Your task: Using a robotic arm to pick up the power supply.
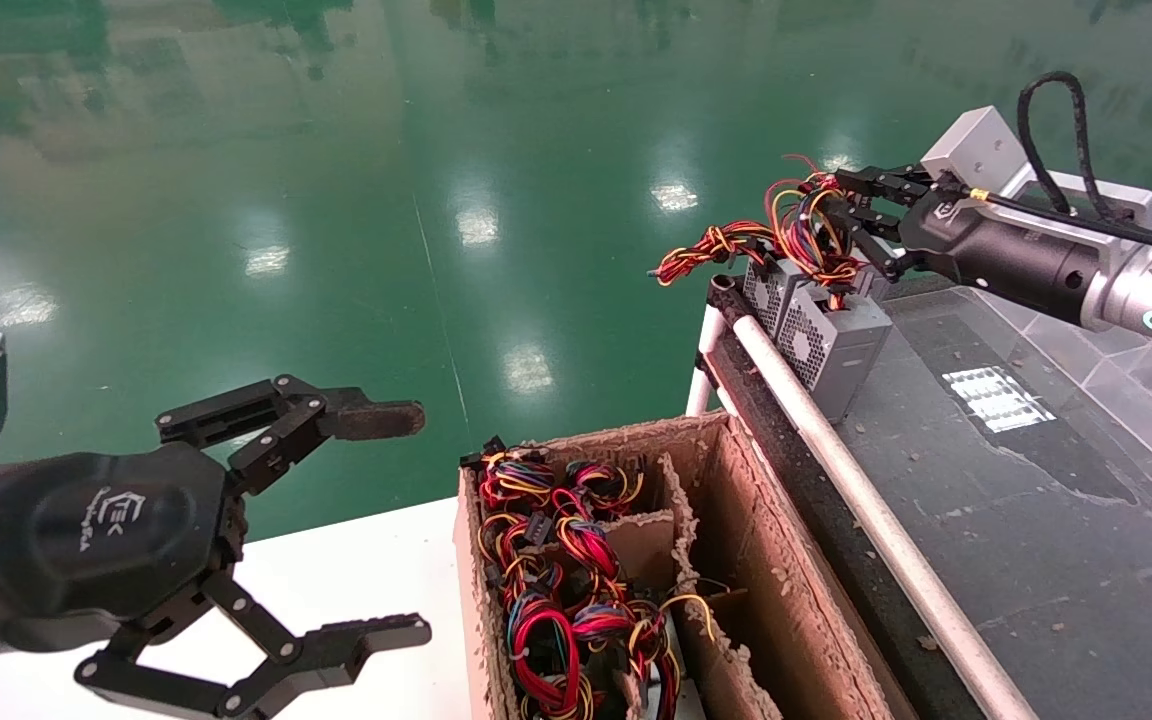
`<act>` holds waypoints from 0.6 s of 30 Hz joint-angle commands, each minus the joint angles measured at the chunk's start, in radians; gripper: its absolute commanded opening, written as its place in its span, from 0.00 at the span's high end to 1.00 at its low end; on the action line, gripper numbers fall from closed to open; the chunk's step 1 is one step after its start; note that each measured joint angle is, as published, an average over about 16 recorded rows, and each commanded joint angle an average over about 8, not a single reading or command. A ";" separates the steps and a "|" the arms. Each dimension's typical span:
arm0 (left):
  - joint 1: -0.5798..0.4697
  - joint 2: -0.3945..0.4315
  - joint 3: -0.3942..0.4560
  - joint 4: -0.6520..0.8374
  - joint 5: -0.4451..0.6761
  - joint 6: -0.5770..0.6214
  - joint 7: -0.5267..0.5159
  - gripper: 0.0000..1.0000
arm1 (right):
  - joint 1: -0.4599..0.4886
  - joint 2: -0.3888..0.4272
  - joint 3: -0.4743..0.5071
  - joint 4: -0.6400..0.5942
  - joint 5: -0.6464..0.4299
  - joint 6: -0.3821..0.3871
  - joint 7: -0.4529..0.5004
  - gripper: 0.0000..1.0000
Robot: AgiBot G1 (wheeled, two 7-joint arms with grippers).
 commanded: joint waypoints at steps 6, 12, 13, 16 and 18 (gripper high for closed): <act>0.000 0.000 0.000 0.000 0.000 0.000 0.000 0.00 | -0.001 0.016 -0.011 0.006 -0.017 -0.051 0.014 0.00; 0.000 0.000 0.000 0.000 0.000 0.000 0.000 0.00 | 0.003 0.029 -0.023 0.011 -0.034 -0.102 0.030 0.00; 0.000 0.000 0.000 0.000 0.000 0.000 0.000 0.00 | 0.004 0.032 -0.024 0.010 -0.035 -0.109 0.034 0.00; 0.000 0.000 0.000 0.000 0.000 0.000 0.000 0.00 | 0.008 0.038 -0.023 0.006 -0.033 -0.122 0.051 0.00; 0.000 0.000 0.000 0.000 0.000 0.000 0.000 0.00 | 0.013 0.044 -0.019 0.001 -0.028 -0.126 0.066 0.00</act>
